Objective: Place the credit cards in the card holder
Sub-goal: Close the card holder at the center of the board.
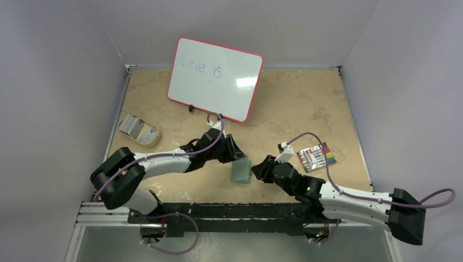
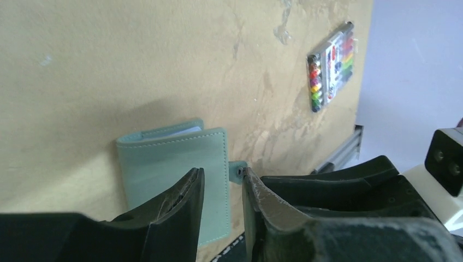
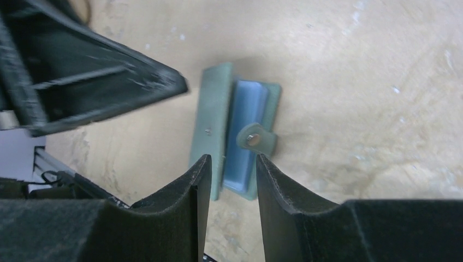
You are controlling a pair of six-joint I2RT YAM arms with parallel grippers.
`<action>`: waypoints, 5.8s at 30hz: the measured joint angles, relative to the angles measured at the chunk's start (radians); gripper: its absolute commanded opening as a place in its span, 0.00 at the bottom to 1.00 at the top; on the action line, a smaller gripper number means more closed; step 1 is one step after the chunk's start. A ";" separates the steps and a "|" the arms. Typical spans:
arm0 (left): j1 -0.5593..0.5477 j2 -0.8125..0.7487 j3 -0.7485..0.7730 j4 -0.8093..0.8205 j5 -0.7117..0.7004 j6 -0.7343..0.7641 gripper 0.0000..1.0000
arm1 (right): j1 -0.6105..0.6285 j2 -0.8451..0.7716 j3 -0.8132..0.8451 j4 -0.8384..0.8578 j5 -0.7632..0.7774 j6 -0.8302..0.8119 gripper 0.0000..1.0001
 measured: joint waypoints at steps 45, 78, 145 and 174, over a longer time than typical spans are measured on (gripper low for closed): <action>0.001 0.008 0.139 -0.269 -0.067 0.230 0.21 | -0.070 0.137 0.225 -0.222 -0.043 0.009 0.31; 0.002 0.163 0.137 -0.166 0.042 0.211 0.19 | -0.184 0.266 0.122 0.002 -0.307 0.027 0.27; 0.002 0.159 0.113 -0.125 0.026 0.149 0.19 | -0.235 0.460 0.205 0.029 -0.391 -0.077 0.15; 0.008 0.138 0.084 -0.102 -0.018 0.123 0.18 | -0.087 0.625 0.414 -0.154 -0.223 -0.135 0.00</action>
